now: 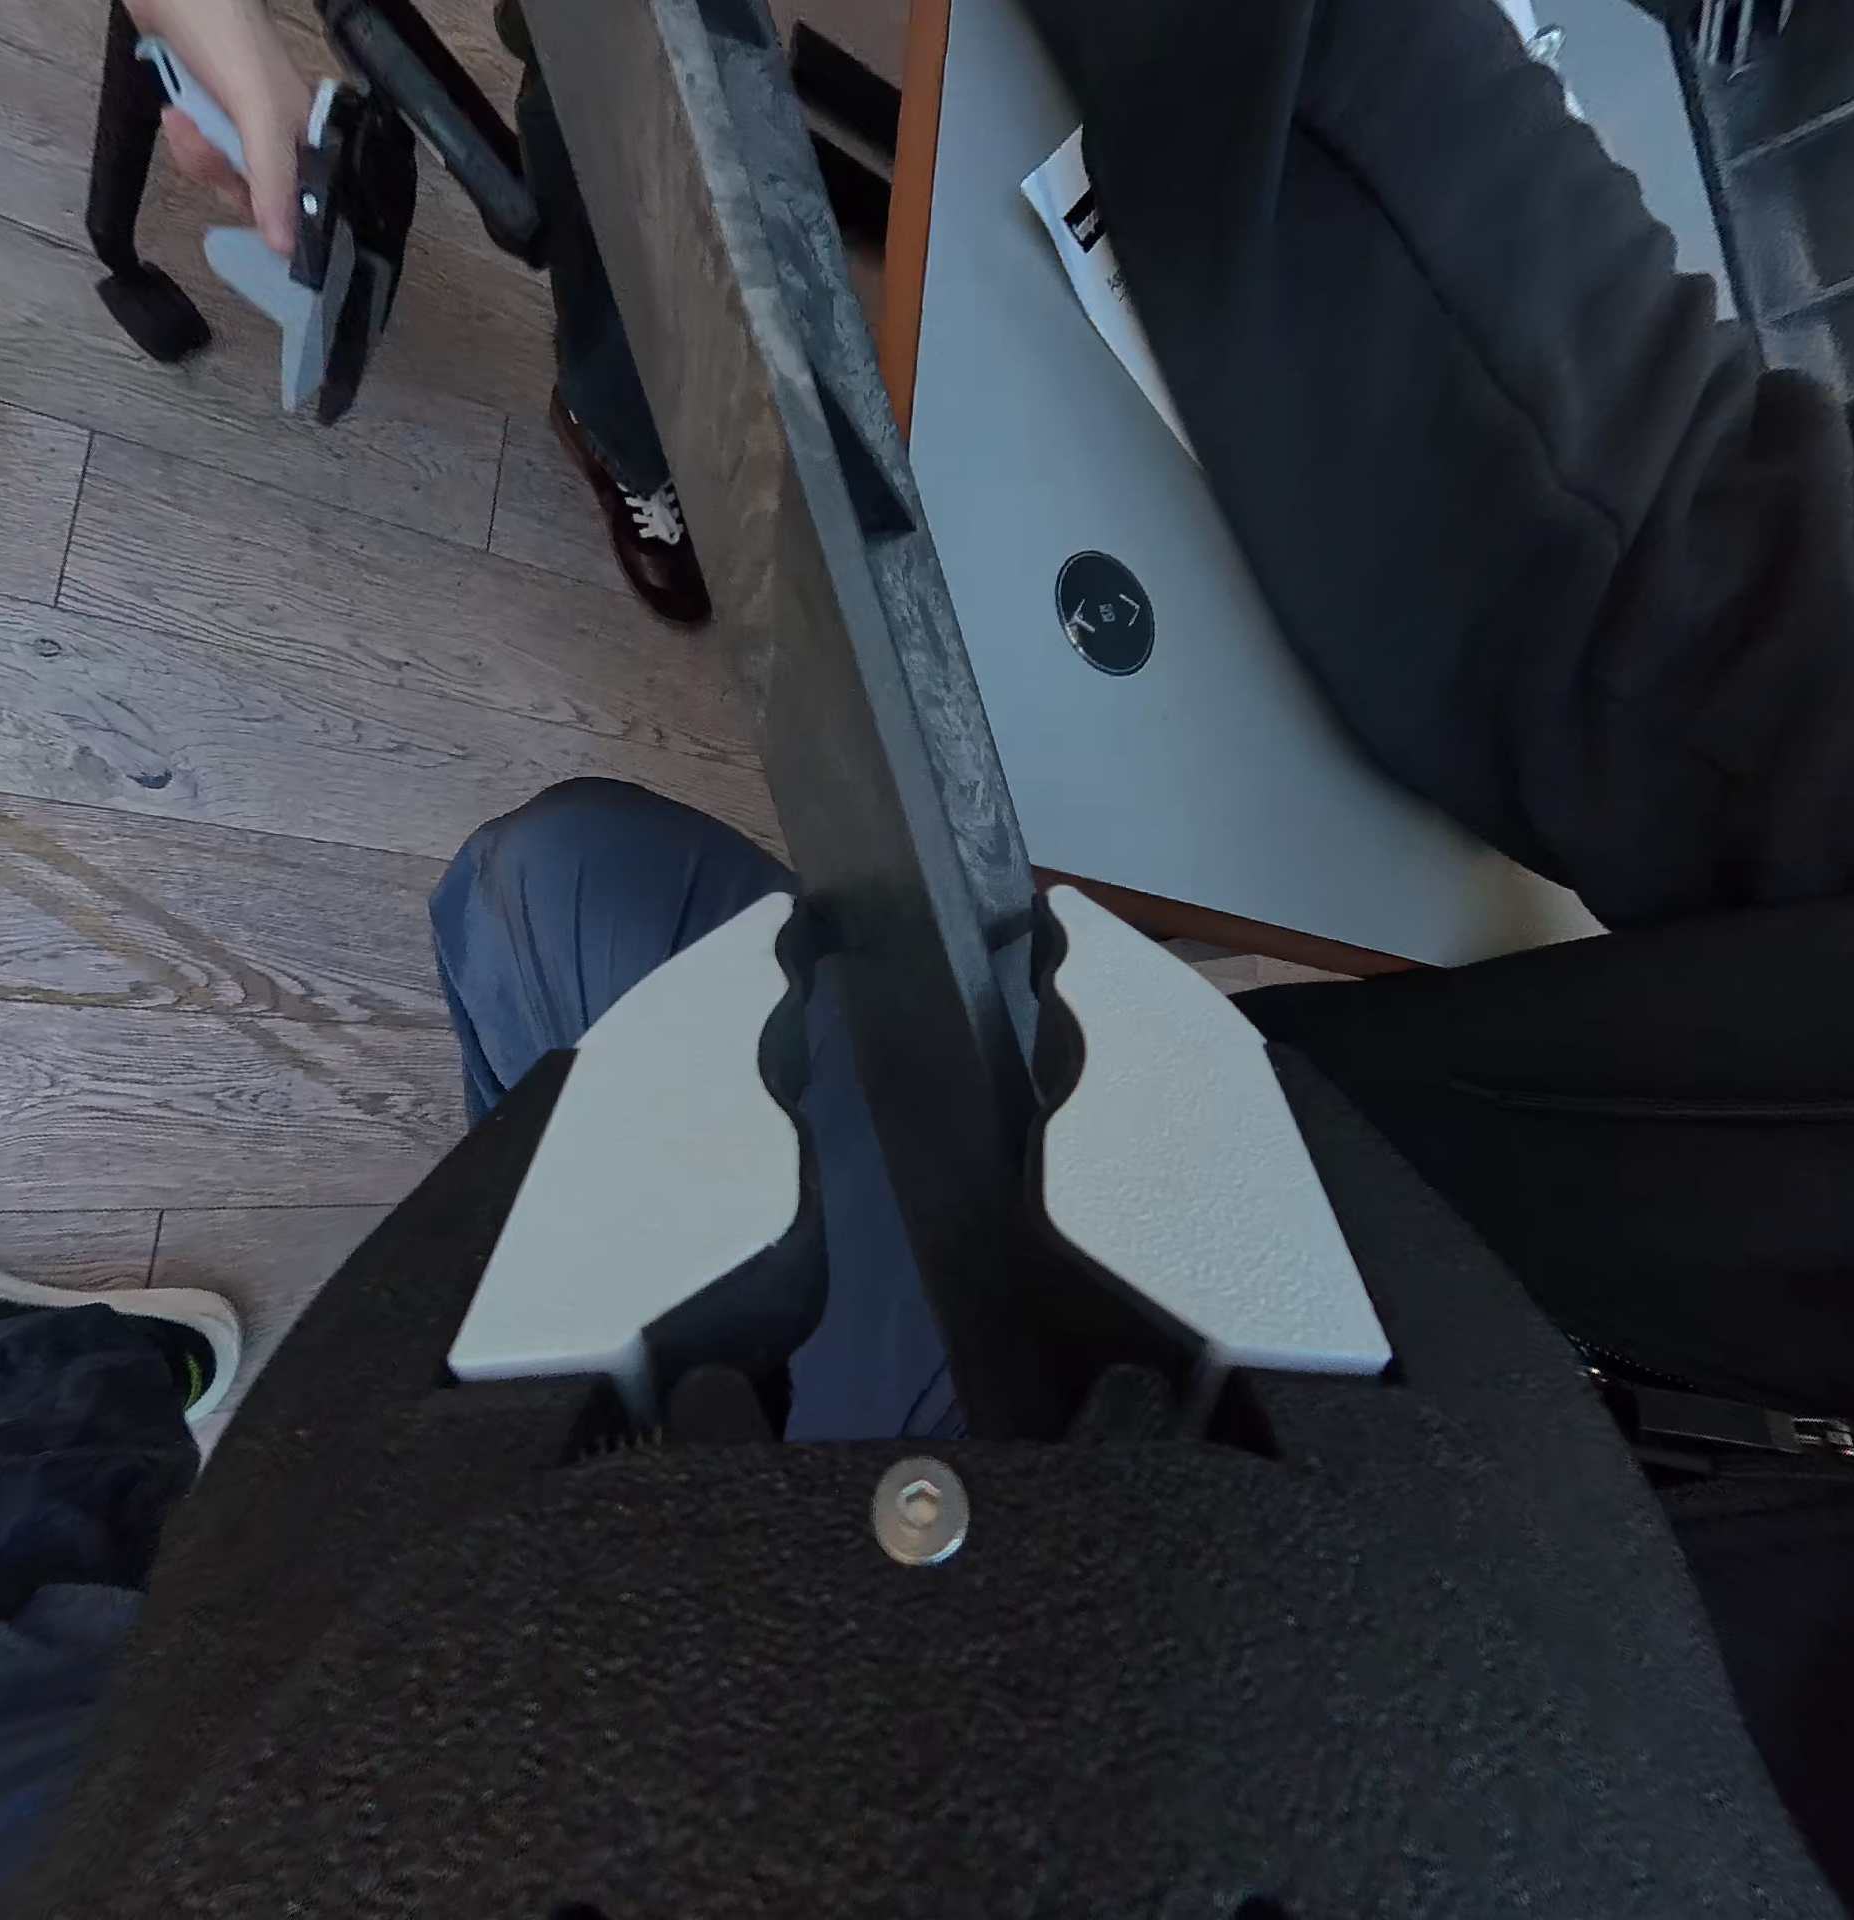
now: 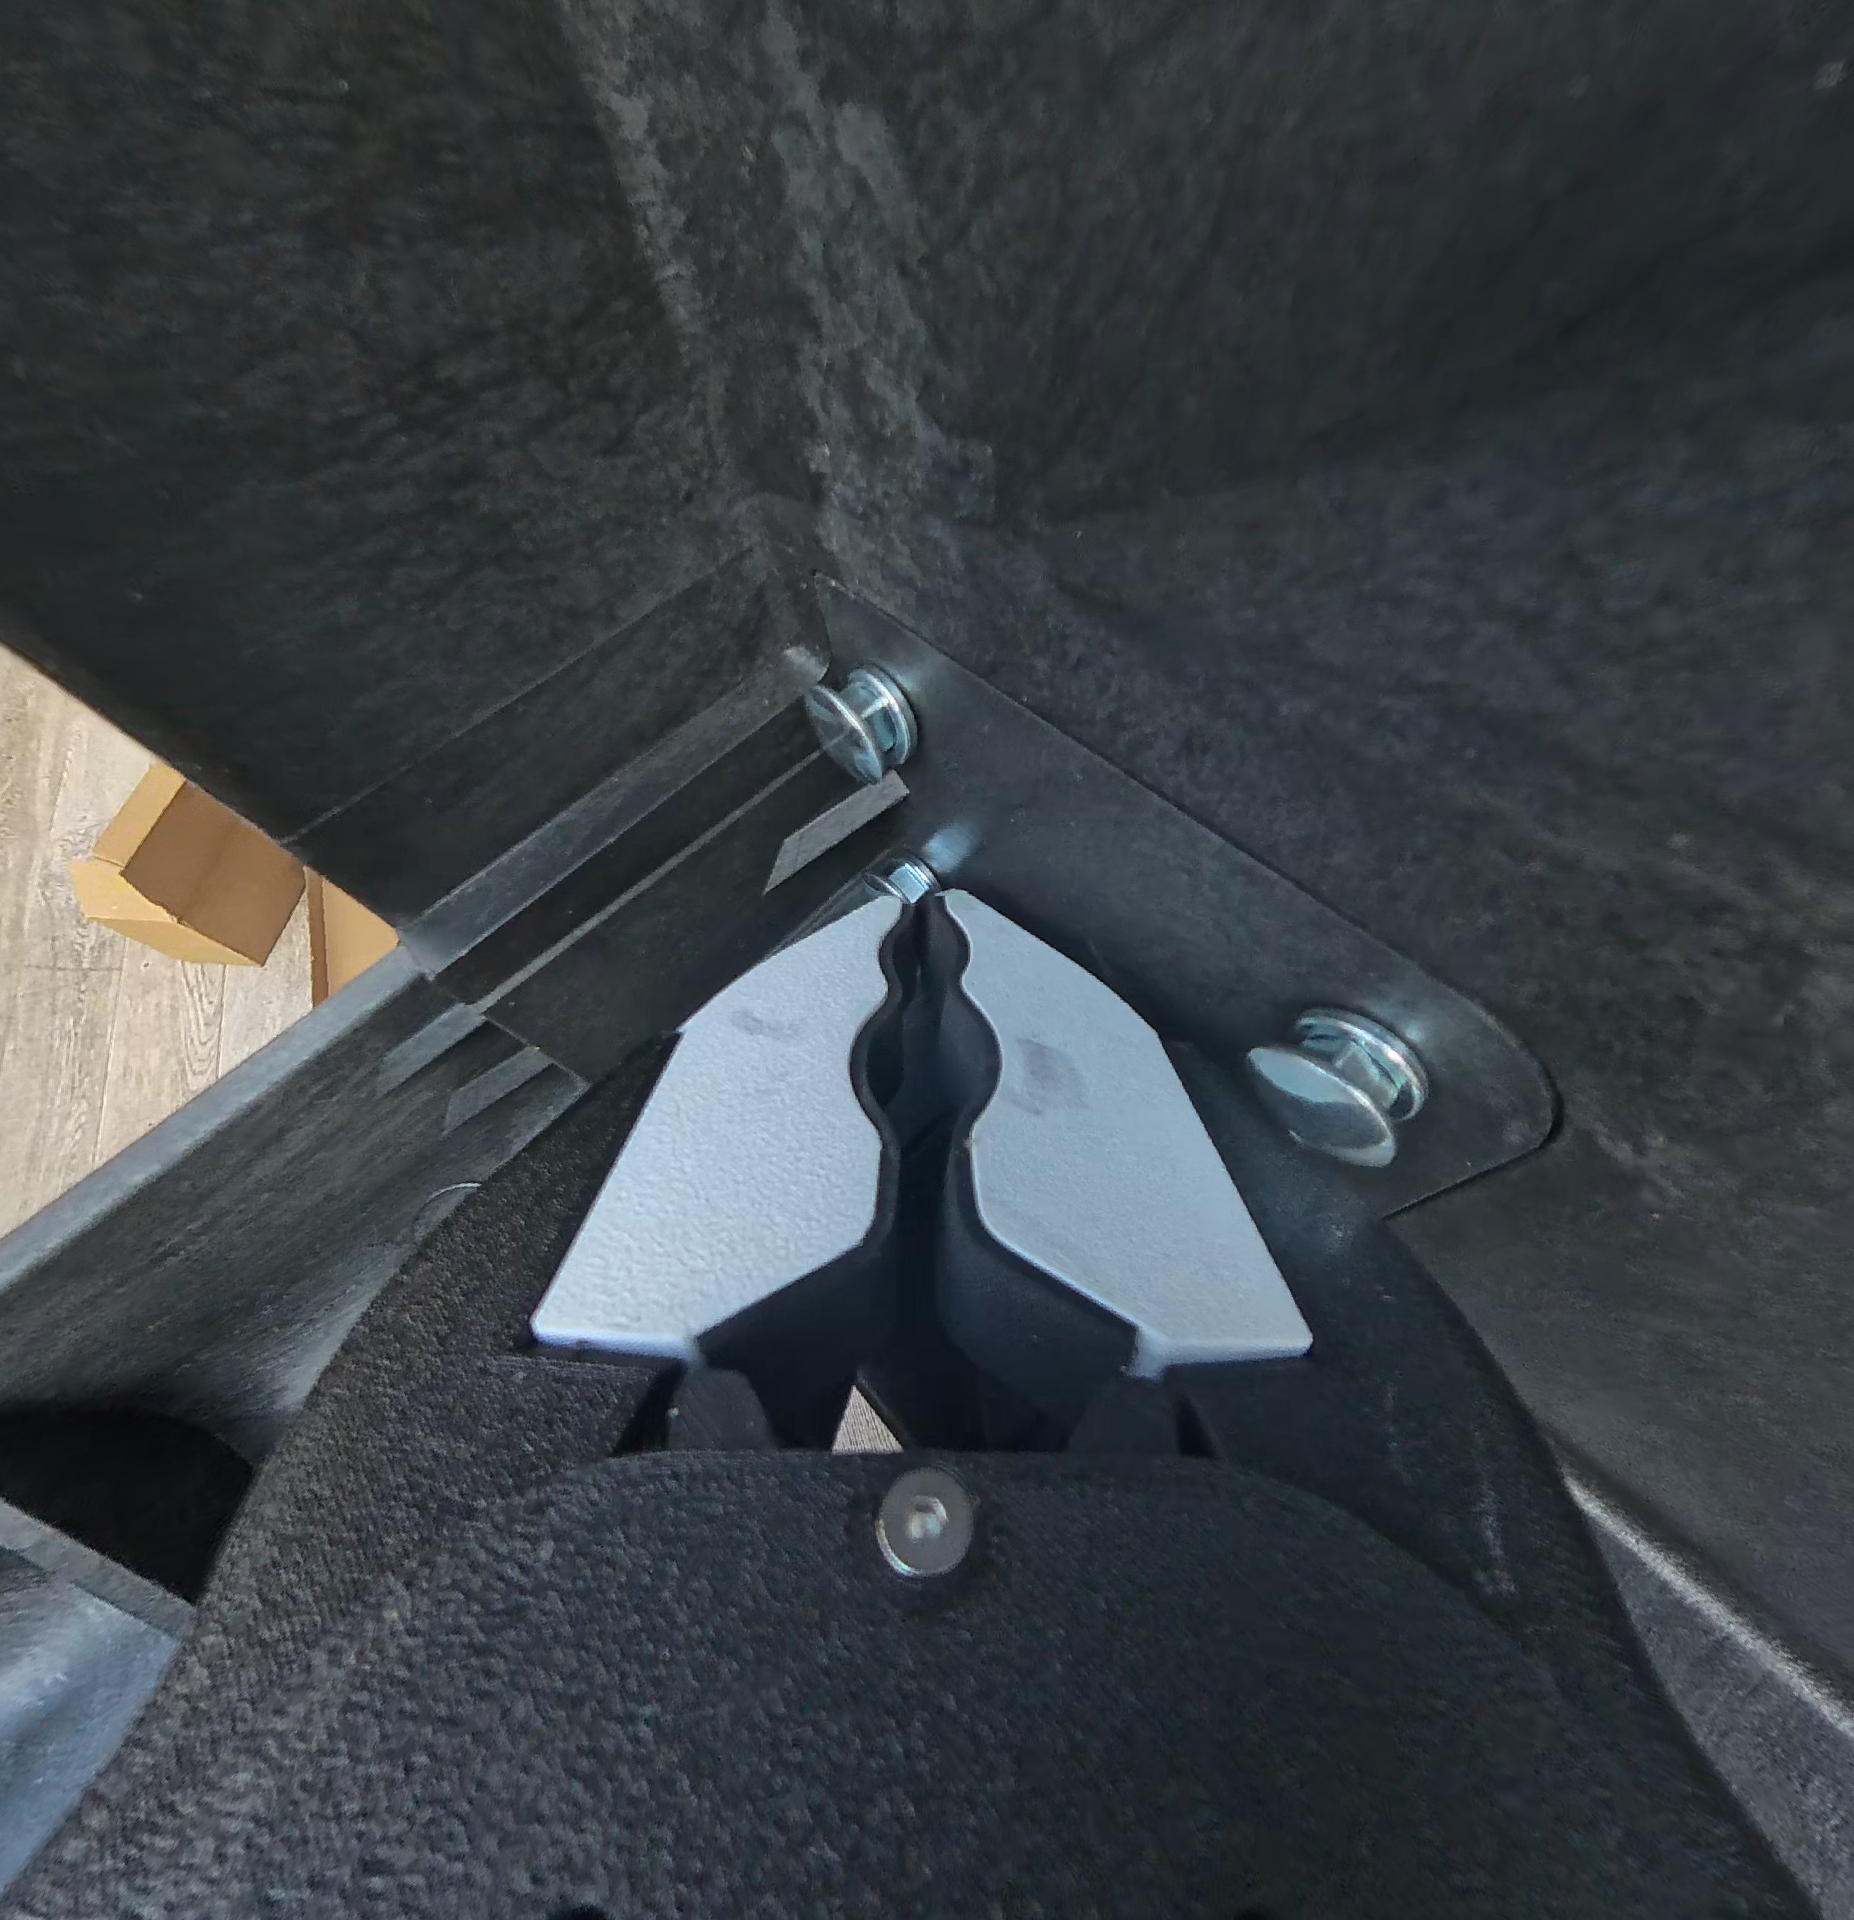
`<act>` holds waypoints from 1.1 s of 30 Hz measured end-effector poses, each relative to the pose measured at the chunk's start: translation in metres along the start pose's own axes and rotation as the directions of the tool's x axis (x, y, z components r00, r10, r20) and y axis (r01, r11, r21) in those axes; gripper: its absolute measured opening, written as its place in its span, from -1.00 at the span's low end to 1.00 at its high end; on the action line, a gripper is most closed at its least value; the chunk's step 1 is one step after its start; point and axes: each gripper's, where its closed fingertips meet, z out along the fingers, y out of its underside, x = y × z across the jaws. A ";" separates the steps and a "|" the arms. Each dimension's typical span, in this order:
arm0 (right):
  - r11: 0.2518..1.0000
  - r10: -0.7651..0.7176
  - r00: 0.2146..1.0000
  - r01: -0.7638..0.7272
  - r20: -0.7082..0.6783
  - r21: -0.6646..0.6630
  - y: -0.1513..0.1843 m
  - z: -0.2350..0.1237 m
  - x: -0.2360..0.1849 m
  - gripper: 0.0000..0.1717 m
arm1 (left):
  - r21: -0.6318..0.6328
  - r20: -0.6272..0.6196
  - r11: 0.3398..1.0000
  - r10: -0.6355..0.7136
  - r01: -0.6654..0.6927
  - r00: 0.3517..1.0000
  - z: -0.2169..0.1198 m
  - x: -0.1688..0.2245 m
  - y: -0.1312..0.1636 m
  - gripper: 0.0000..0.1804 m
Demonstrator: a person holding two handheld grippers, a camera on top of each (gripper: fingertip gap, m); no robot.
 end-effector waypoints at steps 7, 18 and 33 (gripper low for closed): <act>0.999 -0.029 0.999 0.028 0.014 0.015 0.000 -0.001 -0.004 -0.99 | 0.213 -0.224 0.973 -0.041 0.090 0.974 -0.034 0.009 -0.007 -0.66; 0.997 -0.080 0.996 0.081 -0.023 0.010 0.001 -0.004 0.004 -0.95 | 0.370 -0.265 0.918 -0.039 0.139 0.964 -0.053 -0.044 0.036 -0.69; 0.981 -0.166 0.971 0.180 -0.173 0.069 -0.007 -0.011 0.016 -0.91 | 0.324 -0.286 0.916 -0.144 0.237 0.948 0.020 -0.135 0.102 -0.75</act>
